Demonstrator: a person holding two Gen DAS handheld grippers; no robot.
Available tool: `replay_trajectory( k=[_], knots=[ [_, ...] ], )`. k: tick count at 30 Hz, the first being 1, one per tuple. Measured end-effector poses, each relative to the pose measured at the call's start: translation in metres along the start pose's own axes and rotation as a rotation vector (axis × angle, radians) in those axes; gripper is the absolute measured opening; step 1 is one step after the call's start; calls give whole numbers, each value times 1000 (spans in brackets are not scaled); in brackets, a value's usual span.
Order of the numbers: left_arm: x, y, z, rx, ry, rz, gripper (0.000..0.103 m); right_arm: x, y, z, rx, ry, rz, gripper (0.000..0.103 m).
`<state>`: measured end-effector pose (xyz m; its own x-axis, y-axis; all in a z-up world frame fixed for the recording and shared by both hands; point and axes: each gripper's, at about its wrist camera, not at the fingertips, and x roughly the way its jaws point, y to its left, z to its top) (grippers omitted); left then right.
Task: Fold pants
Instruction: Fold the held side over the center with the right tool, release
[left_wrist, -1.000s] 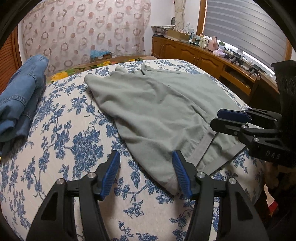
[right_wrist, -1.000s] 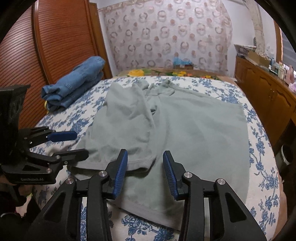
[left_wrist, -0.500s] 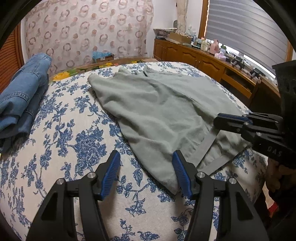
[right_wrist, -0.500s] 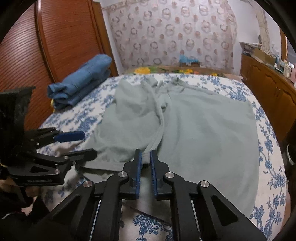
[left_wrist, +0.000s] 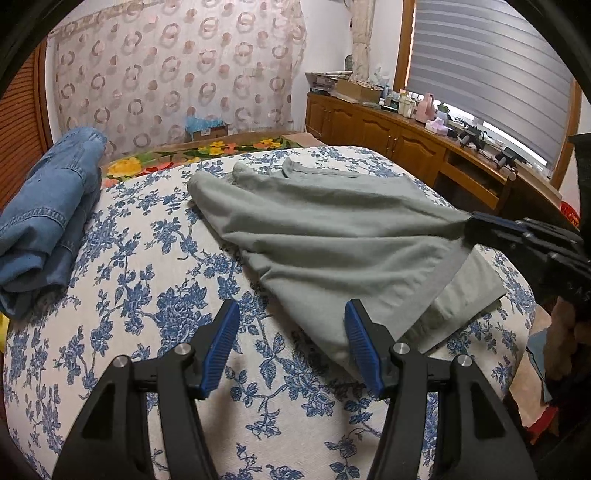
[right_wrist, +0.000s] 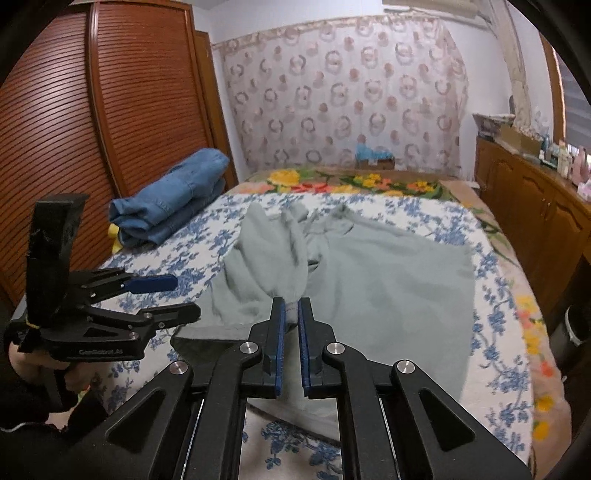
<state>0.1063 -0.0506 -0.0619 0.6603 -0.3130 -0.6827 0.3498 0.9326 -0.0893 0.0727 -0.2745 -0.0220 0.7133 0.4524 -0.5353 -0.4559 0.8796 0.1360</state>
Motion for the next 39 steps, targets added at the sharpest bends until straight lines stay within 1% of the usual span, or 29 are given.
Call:
replay_trajectory(
  k=[5, 9, 16, 20, 23, 25, 30, 34, 36, 38, 39],
  knots=[
    [3, -8, 6, 17, -3, -13, 58, -21, -9, 0, 6, -33, -17, 4],
    [6, -16, 10, 35, -5, -23, 58, -38, -19, -6, 6, -44, -54, 4],
    [10, -29, 15, 59, -2, -40, 58, -65, -44, -25, 40, -50, -124, 4],
    [12, -35, 19, 69, 0, -46, 58, -73, -58, -34, 65, -48, -158, 4],
    [13, -39, 21, 72, 2, -51, 58, -75, -68, -45, 94, -31, -174, 4],
    [15, -42, 21, 76, 6, -54, 58, -71, -72, -54, 111, -3, -179, 4],
    [20, -50, 21, 91, 18, -59, 58, -57, -72, -75, 135, 61, -161, 4],
    [24, -54, 21, 103, 26, -62, 58, -54, -74, -76, 146, 73, -163, 5],
    [25, -53, 23, 106, 27, -61, 58, -55, -77, -73, 151, 74, -182, 10],
    [26, -51, 27, 104, 27, -61, 58, -57, -80, -69, 159, 69, -178, 12],
    [27, -50, 30, 100, 26, -61, 58, -58, -81, -65, 157, 64, -174, 15]
  ],
)
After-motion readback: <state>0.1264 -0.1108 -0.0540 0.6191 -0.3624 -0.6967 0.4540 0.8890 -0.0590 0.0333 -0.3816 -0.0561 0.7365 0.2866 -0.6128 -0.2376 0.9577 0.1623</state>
